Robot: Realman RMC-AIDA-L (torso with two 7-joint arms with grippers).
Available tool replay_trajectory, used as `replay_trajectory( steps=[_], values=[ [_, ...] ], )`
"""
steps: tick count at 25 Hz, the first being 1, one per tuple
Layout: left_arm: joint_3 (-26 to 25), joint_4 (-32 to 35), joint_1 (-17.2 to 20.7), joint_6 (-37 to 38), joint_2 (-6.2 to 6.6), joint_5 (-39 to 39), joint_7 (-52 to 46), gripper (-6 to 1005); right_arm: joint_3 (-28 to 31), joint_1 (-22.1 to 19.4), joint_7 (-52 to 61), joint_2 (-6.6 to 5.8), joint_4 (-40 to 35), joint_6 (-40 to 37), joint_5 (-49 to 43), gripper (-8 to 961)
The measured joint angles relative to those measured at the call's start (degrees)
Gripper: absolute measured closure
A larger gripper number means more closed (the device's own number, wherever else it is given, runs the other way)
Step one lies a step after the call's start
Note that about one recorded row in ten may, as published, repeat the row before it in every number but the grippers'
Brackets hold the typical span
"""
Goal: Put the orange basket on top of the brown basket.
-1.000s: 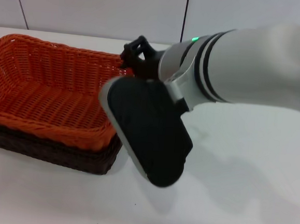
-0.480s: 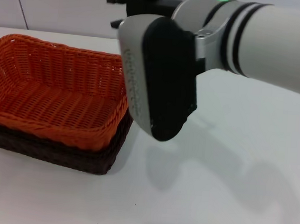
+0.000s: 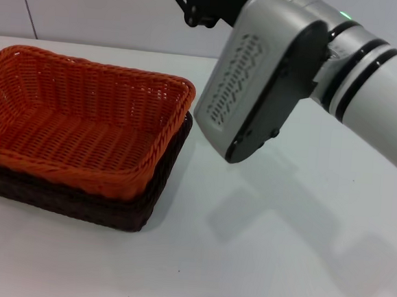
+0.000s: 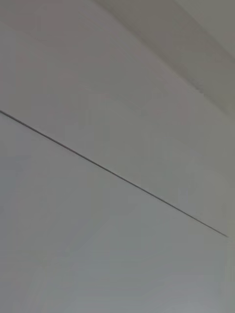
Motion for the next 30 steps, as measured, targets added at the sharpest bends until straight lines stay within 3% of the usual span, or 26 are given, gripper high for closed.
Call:
replay_trajectory(
  steps=[7,13,15,18,20,25,30],
  values=[
    [0.76,-0.01,0.16,1.21,-0.12,0.07,-0.27,412,-0.85,-4.91,5.55,0.09,-4.01,-15.84,1.07,619],
    [3.26,-0.01,0.25,1.25,-0.39,0.08,-0.30,412,-2.87,-10.11,5.63,0.14,-6.19,-28.48,10.85,619],
    [4.71,0.01,0.58,1.33,-0.54,0.19,-0.19,412,-4.45,-11.57,5.05,0.15,-10.15,-36.69,15.44,619],
    [5.77,0.03,0.96,1.59,-0.48,0.41,-0.14,412,-5.37,-12.09,3.97,0.19,-12.85,-42.23,20.43,619],
    [6.33,0.03,1.33,2.38,-0.24,1.69,-0.07,412,-7.06,-12.06,2.69,0.14,-17.70,-52.64,30.97,619],
    [6.19,0.02,1.47,2.80,0.15,3.01,-0.05,412,-9.51,-11.83,2.59,-0.01,-23.43,-63.86,40.02,620],
    [6.24,-0.01,1.61,3.31,0.43,4.12,-0.03,412,-13.77,-10.94,2.95,0.03,-27.46,-70.22,46.23,619]
  ],
)
